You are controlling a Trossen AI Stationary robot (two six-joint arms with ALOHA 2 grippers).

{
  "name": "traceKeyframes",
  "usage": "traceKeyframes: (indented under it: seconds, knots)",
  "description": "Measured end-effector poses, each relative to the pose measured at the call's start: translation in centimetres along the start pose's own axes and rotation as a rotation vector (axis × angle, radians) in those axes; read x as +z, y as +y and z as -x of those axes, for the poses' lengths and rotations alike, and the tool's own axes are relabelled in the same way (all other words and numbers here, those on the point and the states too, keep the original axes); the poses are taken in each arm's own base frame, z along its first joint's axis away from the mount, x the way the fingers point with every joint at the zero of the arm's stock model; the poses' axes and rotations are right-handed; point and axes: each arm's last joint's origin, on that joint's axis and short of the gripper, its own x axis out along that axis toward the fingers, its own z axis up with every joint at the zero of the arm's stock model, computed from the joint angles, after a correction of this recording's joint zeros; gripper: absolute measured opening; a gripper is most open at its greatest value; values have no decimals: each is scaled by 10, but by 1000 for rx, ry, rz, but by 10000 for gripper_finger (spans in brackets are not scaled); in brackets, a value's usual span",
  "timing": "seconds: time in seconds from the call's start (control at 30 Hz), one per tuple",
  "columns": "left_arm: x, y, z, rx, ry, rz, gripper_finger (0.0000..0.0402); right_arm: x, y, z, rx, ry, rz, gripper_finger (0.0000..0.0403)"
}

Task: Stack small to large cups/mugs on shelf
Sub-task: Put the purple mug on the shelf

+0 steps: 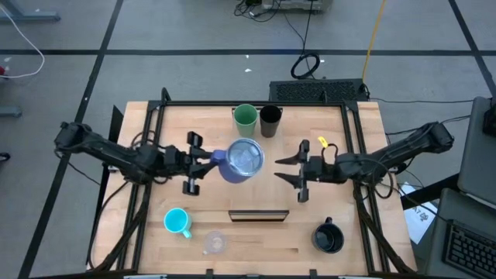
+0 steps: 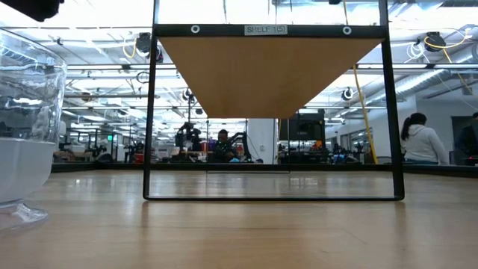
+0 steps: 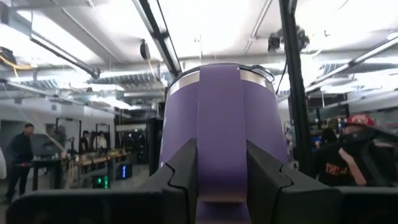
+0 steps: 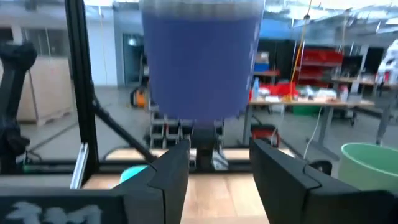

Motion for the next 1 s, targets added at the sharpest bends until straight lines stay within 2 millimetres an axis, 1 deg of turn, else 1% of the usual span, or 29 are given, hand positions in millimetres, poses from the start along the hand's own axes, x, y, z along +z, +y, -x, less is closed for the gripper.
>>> traceKeyframes:
  seconds: [0.17, 0.27, 0.33, 0.47, 0.53, 0.83, 1.0]
  knots:
    - [-21, -4, -4, 11, 55, 24, 92, -10, -1, 4, 0, -12, -26, 162]
    - [-35, -6, -1, 17, 111, 20, 92, -14, -1, 4, 1, -2, -55, 162]
    - [-42, -6, 3, 39, 108, 20, 92, -17, 0, 2, 1, 8, -57, 162]
    - [-47, -3, 12, 57, 43, 33, 92, -23, 2, -1, 2, 28, -46, 162]
    - [-51, -2, 16, 56, 46, 35, 92, -25, 2, -3, -1, 33, -40, 162]
    - [-70, -5, 12, 27, 104, 22, 92, -43, 3, -15, -17, 73, -24, 164]
    - [-73, -6, 11, 24, 109, 18, 92, -45, 3, -16, -17, 77, -24, 187]
